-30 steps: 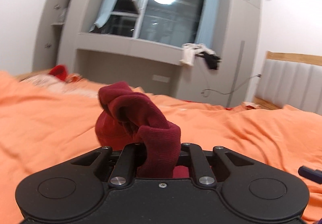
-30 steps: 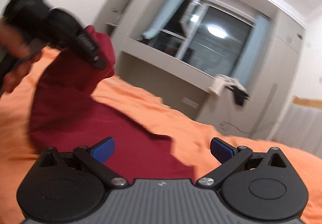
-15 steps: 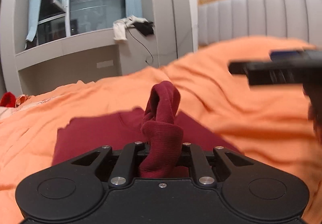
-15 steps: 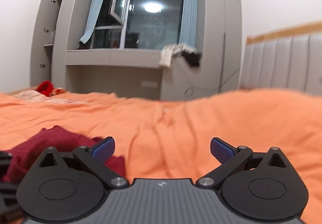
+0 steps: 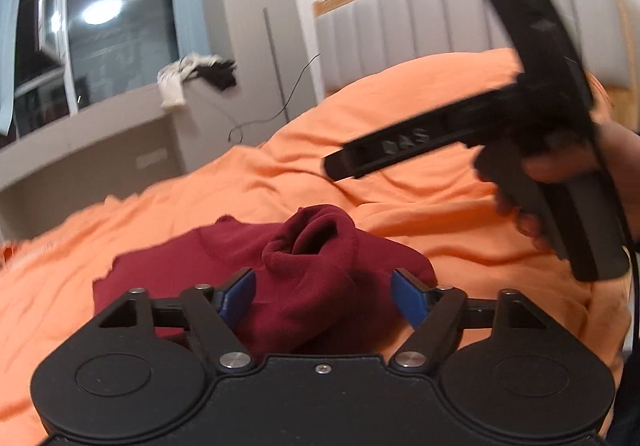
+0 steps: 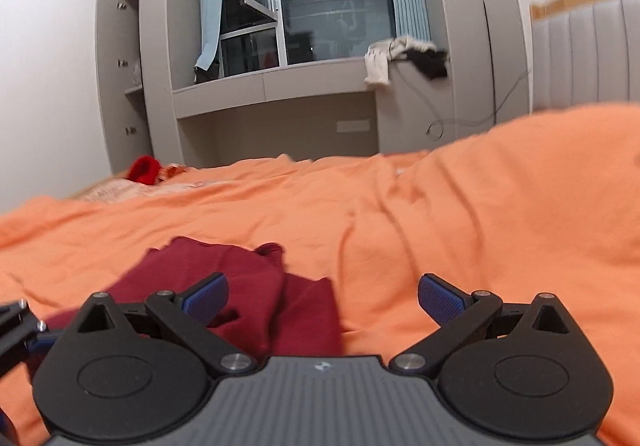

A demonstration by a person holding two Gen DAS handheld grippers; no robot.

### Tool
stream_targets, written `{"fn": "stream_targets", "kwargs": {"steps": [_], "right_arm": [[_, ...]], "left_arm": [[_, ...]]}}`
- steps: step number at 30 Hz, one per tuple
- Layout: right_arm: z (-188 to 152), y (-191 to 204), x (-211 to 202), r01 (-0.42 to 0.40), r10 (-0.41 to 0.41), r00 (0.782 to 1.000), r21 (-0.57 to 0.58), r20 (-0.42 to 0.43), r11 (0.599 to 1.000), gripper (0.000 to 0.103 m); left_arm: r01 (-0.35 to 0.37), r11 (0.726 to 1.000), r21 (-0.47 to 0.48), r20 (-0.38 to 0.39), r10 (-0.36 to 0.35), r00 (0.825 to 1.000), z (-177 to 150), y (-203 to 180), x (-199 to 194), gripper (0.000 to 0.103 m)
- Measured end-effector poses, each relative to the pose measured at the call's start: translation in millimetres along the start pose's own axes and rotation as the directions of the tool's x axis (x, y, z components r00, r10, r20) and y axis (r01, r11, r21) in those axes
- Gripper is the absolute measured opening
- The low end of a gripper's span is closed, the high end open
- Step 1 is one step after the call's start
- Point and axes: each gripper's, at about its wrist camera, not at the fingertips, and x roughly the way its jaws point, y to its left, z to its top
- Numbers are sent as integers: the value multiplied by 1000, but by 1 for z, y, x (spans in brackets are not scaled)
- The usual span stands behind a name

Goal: Fold small clothes

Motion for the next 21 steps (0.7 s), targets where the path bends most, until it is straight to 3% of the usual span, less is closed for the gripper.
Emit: {"fn": "stream_targets", "kwargs": {"steps": [5,9,11,14,19,21], "right_arm": [[1,-11,12,-82,93,994,175,-58,981,103],[3,-20,31,-147,195,976,376,-94,915,100],[4,-19,42,-159,223,969,422,-107,892,90],[3,-14,54,-133,206,968,403,-143,906,71],[-5,-5,71,-121,208,958,378,-198,918,34],[-5,-3,72,-128,214,956,373,-199,919,28]], "left_arm": [[-14,1000,20,46,13,999,-6,-1,-16,83],[-47,999,-3,60,47,997,-6,10,-22,84],[-55,998,-22,56,56,997,-6,17,-22,84],[-57,998,-31,51,59,997,-9,26,-22,82],[-10,999,-35,62,12,998,-10,30,-23,63],[-5,1000,-30,59,6,998,-9,28,-21,56]]}}
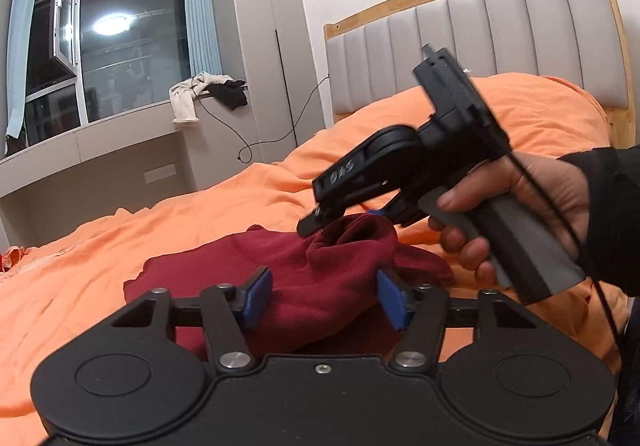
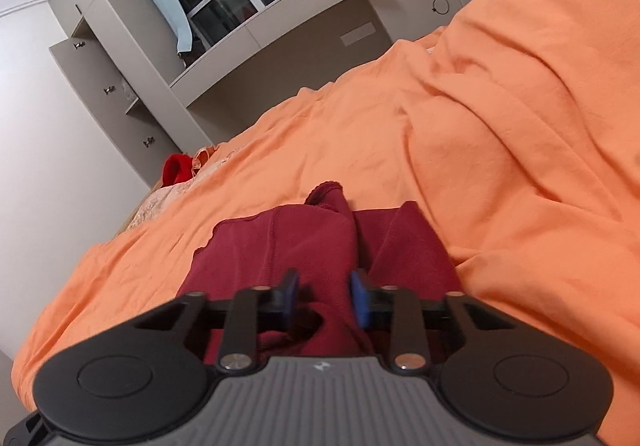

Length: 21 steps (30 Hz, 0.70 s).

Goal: Fold small clothes

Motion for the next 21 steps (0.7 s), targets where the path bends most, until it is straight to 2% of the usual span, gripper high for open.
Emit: {"fn": "stream_targets", "kwargs": {"steps": [1,4,6,8,12,15,21], "right_arm": [[0,2,0,2,-2,1000,-8,4,1000,25],[1,8,-6,5,-3,1000,-38,29,999,13],[2,11,-14,-8,10,998,-50,56,999,10],[4,13,-25,-23,30,995,-66,98,998,9],[8,16,-44,-10,26,985,-94,172,996,9],[10,11,-53,11,7,981,-90,193,996,9],[4,-7,-51,66,-55,988,-71,146,995,9]], "left_arm": [[2,1000,5,-3,-2,1000,-1,-1,0,54],[14,1000,18,-19,-14,1000,-1,-5,7,36],[17,1000,27,-26,-16,1000,-1,-8,10,19],[8,999,31,-13,-7,1000,0,-10,11,14],[7,1000,6,55,-7,998,0,-10,6,13],[34,999,6,92,-34,995,1,-14,3,13],[83,996,34,54,-85,995,-7,-28,16,13]]}}
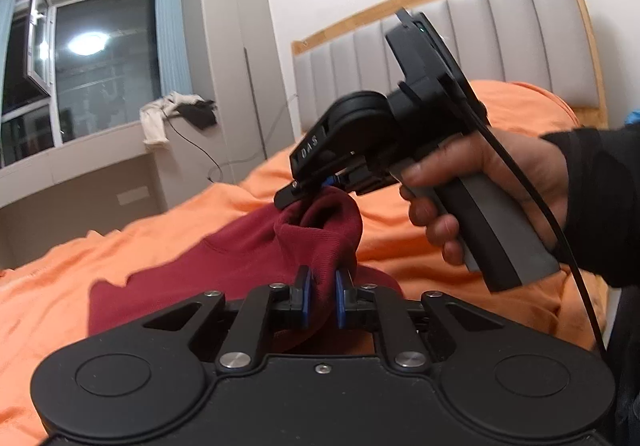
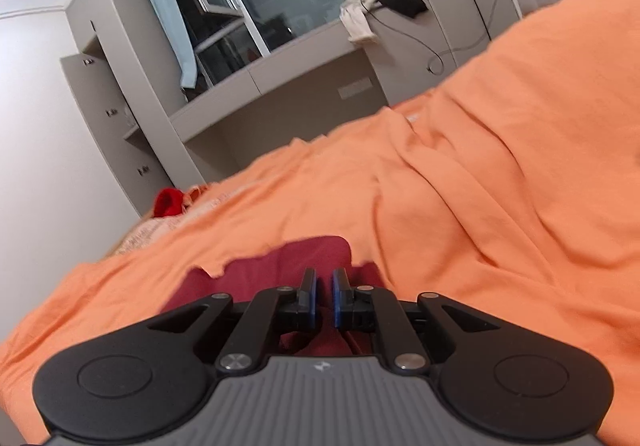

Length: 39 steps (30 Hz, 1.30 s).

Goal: Fold small clothes

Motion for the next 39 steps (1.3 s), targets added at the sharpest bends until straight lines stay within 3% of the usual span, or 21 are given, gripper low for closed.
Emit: {"fn": "stream_targets", "kwargs": {"steps": [3,8,11,13,18,28,39], "right_arm": [[-9,-7,5,17,-17,999,-6,-48,1000,10],[-18,-16,8,28,-29,993,-8,-113,1000,22],[-20,-16,2,39,-44,992,-38,-118,998,48],[-22,-17,-1,51,-58,990,-59,-126,997,72],[-32,-24,0,83,-99,982,-105,-163,991,87],[-37,-28,-3,92,-122,975,-160,-184,983,102],[-39,-28,-3,97,-133,975,-195,-180,976,103]], "left_arm": [[10,1000,3,-24,-10,1000,-6,-4,6,14],[22,1000,18,-58,-21,998,-9,-7,13,19],[25,999,26,-65,-23,998,-12,-8,14,22],[26,999,27,-70,-24,997,-12,-7,15,23],[24,999,30,-75,-22,997,-9,-7,21,26],[24,999,37,-77,-22,997,-9,-15,24,31],[30,999,27,-77,-28,997,-10,-13,23,37]]}}
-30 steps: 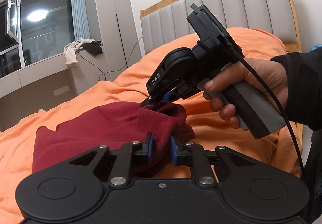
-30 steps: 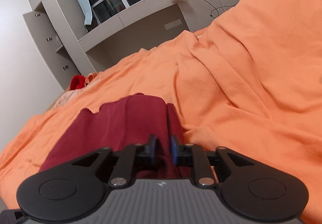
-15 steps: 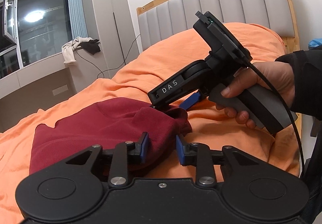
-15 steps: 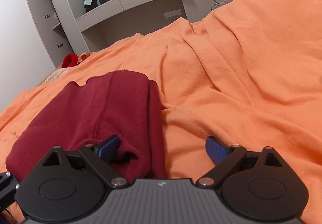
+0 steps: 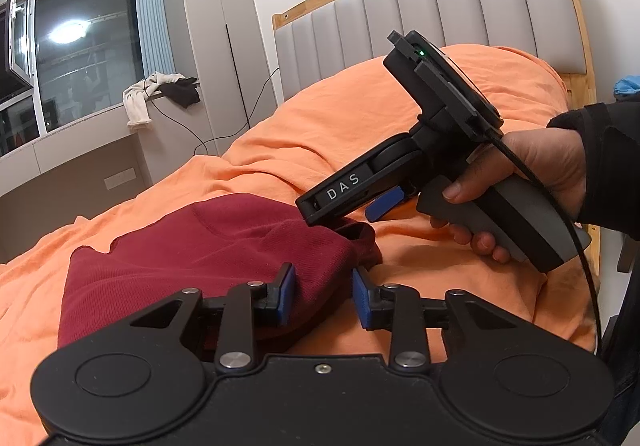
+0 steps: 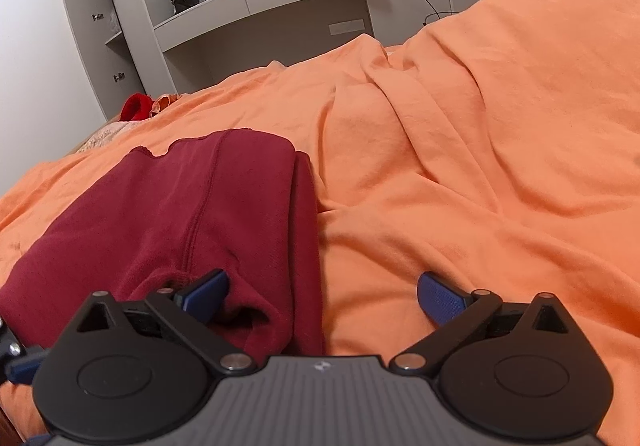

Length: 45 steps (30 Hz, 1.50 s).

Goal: Fold small clothes

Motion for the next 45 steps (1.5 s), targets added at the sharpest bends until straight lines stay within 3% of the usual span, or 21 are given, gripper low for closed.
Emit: {"fn": "stream_targets", "kwargs": {"steps": [7,9,12,17,20,23,26,29,31,35,40,45], "right_arm": [[-3,4,-2,21,-19,1000,-64,23,998,103],[-3,3,-2,21,-19,1000,-65,24,998,103],[-3,3,-2,23,-21,999,-69,27,997,103],[-4,3,-1,25,-23,999,-72,29,997,103],[-3,3,0,26,-24,999,-69,29,997,103],[-1,3,1,28,-27,999,-62,28,998,103],[-1,4,2,31,-30,999,-58,30,998,103],[-2,4,3,30,-28,999,-54,31,998,103],[-2,3,3,29,-27,999,-51,33,998,103],[-2,3,3,30,-28,999,-51,35,998,103],[-3,2,3,30,-27,999,-47,44,998,103],[-4,2,3,30,-27,999,-47,44,998,103]], "left_arm": [[76,990,-122,44,-71,997,11,21,-15,56],[75,985,-155,66,-65,996,15,27,-20,65],[36,977,-209,100,-16,995,21,41,-29,80],[-95,948,-304,101,131,986,26,72,-39,91],[-210,903,-374,53,247,968,25,99,-41,98],[-292,836,-464,-3,329,944,19,127,-46,101],[-342,770,-539,-63,368,928,12,151,-51,102],[-351,726,-591,-117,353,928,0,167,-54,102],[-349,720,-600,-145,331,932,-8,170,-53,102],[-341,733,-589,-205,273,940,-22,169,-42,102],[-366,724,-585,-243,273,931,-29,168,-32,102],[-401,748,-529,-270,299,915,-29,159,-23,103]]}}
